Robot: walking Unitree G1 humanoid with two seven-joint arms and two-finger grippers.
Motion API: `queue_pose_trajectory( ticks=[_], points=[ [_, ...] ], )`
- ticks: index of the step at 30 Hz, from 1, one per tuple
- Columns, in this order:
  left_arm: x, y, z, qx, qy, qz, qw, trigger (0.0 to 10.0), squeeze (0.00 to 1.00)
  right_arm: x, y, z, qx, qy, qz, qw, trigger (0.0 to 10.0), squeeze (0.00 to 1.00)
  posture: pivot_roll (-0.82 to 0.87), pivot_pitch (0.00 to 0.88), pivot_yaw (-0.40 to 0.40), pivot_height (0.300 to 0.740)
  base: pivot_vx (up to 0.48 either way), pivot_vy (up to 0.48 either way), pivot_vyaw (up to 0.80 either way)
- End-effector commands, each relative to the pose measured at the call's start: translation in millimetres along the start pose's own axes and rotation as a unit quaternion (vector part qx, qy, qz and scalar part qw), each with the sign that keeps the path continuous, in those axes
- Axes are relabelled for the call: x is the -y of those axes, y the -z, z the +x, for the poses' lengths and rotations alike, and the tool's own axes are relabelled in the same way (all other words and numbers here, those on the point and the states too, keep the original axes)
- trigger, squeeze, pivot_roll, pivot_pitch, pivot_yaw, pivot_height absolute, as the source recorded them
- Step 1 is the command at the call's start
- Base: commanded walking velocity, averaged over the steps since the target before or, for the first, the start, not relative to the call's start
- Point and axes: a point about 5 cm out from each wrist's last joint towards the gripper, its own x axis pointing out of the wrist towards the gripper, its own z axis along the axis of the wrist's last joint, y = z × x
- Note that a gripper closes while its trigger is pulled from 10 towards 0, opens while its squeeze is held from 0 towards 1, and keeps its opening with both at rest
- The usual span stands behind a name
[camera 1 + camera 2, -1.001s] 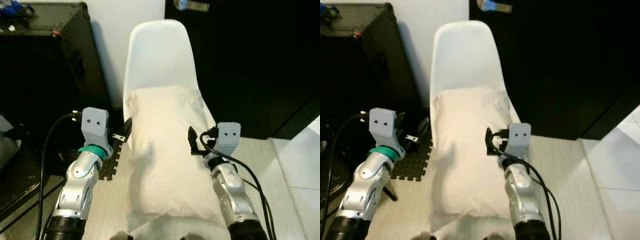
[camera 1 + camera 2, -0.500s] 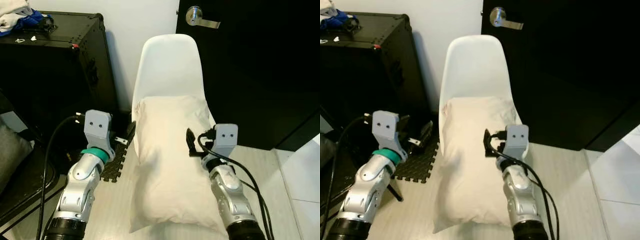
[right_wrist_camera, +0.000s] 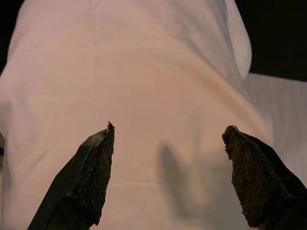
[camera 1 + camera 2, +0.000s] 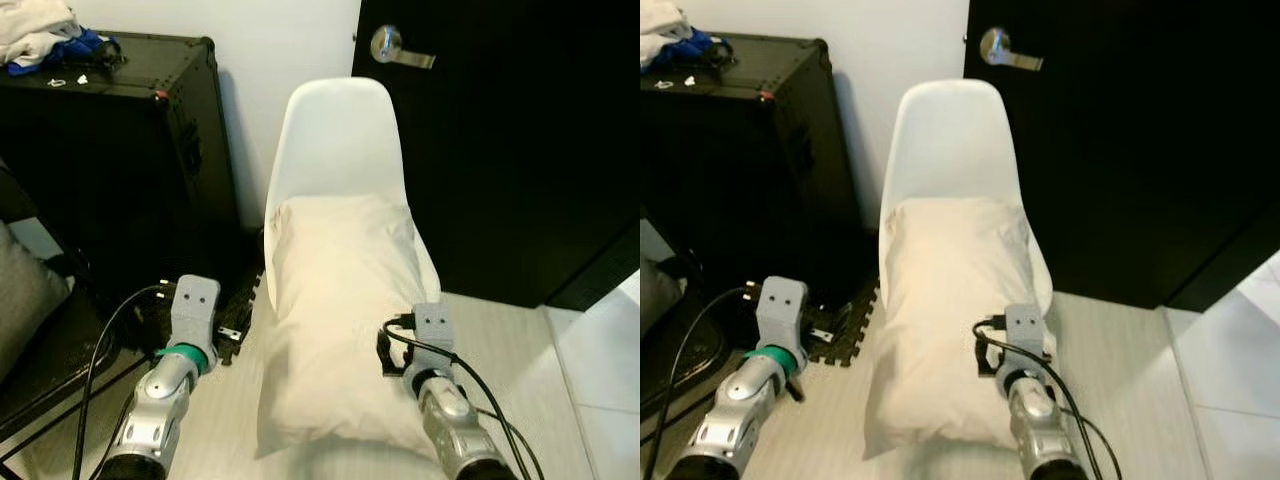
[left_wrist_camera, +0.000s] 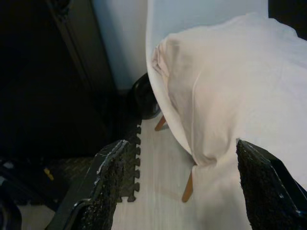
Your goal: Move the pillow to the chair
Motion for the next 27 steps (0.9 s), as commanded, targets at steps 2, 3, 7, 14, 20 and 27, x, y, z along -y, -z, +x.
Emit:
queue_pose_trajectory(
  ticks=[2, 3, 7, 14, 20, 27],
  points=[
    [1.1, 8.9, -2.6, -0.01, -0.004, -0.023, 1.0, 10.0, 0.0, -2.6, 3.6, -0.4, -0.002, 0.001, 0.006, 1.0, 10.0, 0.0, 0.08, 0.014, 0.027, 0.74, 0.0, 0.0, 0.0],
    [1.1, 8.9, -2.6, -0.01, -0.004, -0.023, 1.0, 10.0, 0.0, -2.6, 3.6, -0.4, -0.002, 0.001, 0.006, 1.0, 10.0, 0.0, 0.08, 0.014, 0.027, 0.74, 0.0, 0.0, 0.0],
    [5.6, 7.2, 0.3, -0.002, -0.002, -0.016, 1.0, 10.0, 0.0, -7.2, -0.5, 2.0, 0.011, -0.011, 0.0, 1.0, 10.0, 0.0, 0.08, 0.021, 0.024, 0.74, 0.0, 0.0, 0.0],
    [10.6, 7.6, 0.6, 0.006, 0.002, -0.01, 1.0, 10.0, 0.0, -12.9, -9.8, 5.9, 0.029, -0.022, -0.007, 0.999, 10.0, 0.0, 0.09, 0.017, 0.014, 0.74, 0.0, 0.0, 0.65],
    [12.7, 7.7, 0.2, 0.008, 0.01, 0.016, 1.0, 10.0, 0.0, -12.5, -13.8, 8.0, 0.036, -0.022, -0.003, 0.999, 10.0, 0.0, 0.09, 0.006, 0.009, 0.74, 0.0, 0.0, 0.8],
    [12.6, 5.4, 1.7, 0.006, 0.018, 0.039, 0.999, 10.0, 0.0, -10.3, -15.7, 9.0, 0.04, -0.018, -0.001, 0.999, 10.0, 0.0, 0.09, 0.002, 0.009, 0.74, 0.0, 0.0, 0.8]
  ],
)
